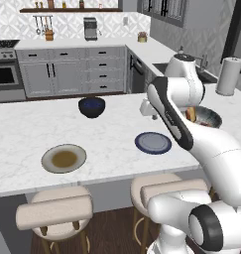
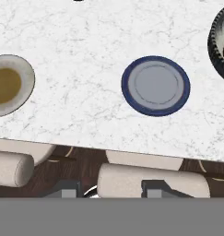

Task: Place one bun and one sausage from the bowl on each plate.

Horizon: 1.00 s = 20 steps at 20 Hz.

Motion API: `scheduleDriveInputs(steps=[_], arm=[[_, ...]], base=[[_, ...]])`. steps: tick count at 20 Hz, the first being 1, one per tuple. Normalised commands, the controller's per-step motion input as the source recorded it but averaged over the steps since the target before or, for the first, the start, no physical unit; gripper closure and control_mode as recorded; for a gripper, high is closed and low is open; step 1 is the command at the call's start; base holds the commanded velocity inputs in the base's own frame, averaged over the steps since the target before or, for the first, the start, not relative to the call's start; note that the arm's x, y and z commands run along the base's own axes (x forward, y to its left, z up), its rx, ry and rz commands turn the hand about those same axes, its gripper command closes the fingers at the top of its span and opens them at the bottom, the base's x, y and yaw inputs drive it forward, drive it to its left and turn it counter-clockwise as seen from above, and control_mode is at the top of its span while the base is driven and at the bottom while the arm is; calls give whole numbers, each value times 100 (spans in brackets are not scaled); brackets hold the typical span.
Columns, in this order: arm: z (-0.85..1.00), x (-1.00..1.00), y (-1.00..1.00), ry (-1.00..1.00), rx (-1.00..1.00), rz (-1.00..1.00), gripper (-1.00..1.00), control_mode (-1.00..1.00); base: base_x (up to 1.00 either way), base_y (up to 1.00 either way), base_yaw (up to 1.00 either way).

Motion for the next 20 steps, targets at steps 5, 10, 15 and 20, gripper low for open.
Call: scheduleDriveInputs(steps=[5, 10, 15, 20], arm=[[1, -10, -24, -4, 0, 0, -100, -100], [2, 0, -87, 0, 0, -1, -100, -100], [1, 4, -95, 0, 0, -4, -100, -100], [0, 33, -86, 0, 0, -8, -100, -100]], base=[[0, 0, 0], [0, 0, 0], [0, 0, 0], [0, 0, 0]])
